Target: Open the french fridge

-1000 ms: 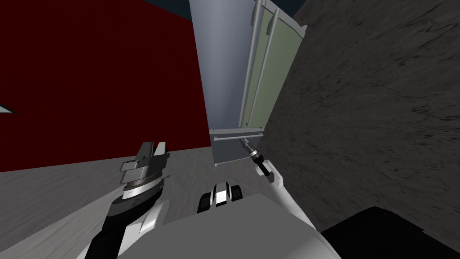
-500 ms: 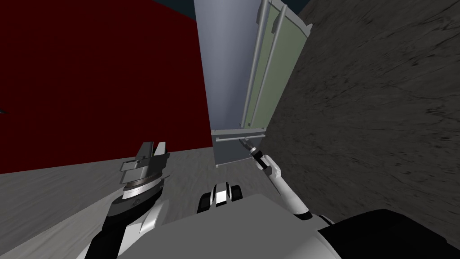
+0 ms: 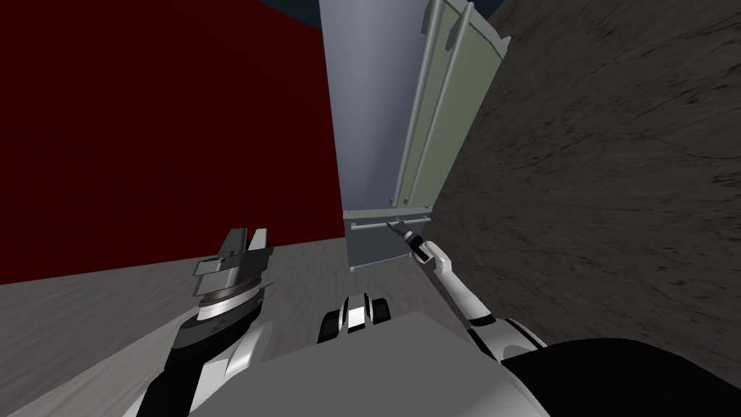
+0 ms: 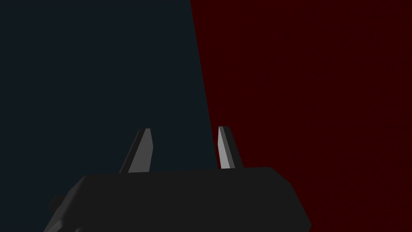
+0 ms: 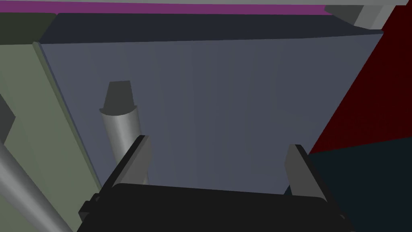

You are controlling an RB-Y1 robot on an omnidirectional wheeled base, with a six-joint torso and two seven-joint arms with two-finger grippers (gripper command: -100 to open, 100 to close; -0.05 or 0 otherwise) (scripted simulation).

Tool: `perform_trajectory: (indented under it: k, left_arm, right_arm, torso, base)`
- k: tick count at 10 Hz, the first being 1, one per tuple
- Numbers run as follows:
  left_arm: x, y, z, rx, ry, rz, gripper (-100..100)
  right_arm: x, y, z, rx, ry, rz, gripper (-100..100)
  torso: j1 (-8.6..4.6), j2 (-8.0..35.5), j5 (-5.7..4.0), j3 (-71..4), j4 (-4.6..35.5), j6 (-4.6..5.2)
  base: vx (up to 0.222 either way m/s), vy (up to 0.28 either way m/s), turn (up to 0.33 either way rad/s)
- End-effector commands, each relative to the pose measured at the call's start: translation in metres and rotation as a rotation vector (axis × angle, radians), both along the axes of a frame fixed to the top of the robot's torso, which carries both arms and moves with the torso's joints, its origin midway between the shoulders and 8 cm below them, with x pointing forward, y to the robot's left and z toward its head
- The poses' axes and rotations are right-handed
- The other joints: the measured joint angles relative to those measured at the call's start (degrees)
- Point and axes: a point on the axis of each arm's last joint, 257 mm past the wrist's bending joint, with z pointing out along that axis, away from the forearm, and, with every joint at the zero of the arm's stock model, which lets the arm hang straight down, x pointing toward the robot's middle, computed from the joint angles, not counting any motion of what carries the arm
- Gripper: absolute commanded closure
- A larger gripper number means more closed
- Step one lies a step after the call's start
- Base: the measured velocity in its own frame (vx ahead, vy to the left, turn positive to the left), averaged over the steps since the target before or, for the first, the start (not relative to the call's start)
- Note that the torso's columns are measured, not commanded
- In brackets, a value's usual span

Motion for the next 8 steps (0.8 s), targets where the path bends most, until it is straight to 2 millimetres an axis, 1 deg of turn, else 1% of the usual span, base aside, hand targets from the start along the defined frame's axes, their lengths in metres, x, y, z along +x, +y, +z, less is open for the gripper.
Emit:
perform_trajectory:
  k: [1, 2, 3, 5, 8]
  left_arm:
    - [0.000, 0.000, 0.000, 0.000, 0.000, 0.000, 0]
    - [0.000, 0.000, 0.000, 0.000, 0.000, 0.000, 0]
    - [0.000, 0.000, 0.000, 0.000, 0.000, 0.000, 0]
    - [0.000, 0.000, 0.000, 0.000, 0.000, 0.000, 0]
    - [0.000, 0.000, 0.000, 0.000, 0.000, 0.000, 0]
  right_arm:
    - [0.020, -0.025, 0.000, -0.126, 0.001, -0.052, -100]
    - [0.028, -0.038, 0.002, -0.182, -0.001, -0.076, -100]
    - [0.028, -0.038, 0.002, -0.182, -0.001, -0.076, -100]
    - [0.043, -0.063, 0.010, -0.289, -0.007, -0.127, -100]
    - [0.060, -0.101, 0.028, -0.431, -0.020, -0.201, -100]
  torso:
    - [-0.03, 0.07, -0.01, 0.05, 0.03, 0.01]
    - [0.05, 0.04, 0.01, 0.04, 0.02, 0.00]
    - [0.14, -0.01, 0.05, 0.00, 0.01, -0.01]
    - [0.02, 0.03, 0.00, 0.02, 0.02, 0.00]
    - [0.15, -0.01, 0.04, 0.00, 0.00, -0.01]
  base:
    - [0.043, 0.065, -0.017]
    - [0.052, 0.084, -0.020]
    - [0.034, 0.057, -0.008]
    - [0.032, 0.050, -0.011]
    - [0.040, 0.069, -0.016]
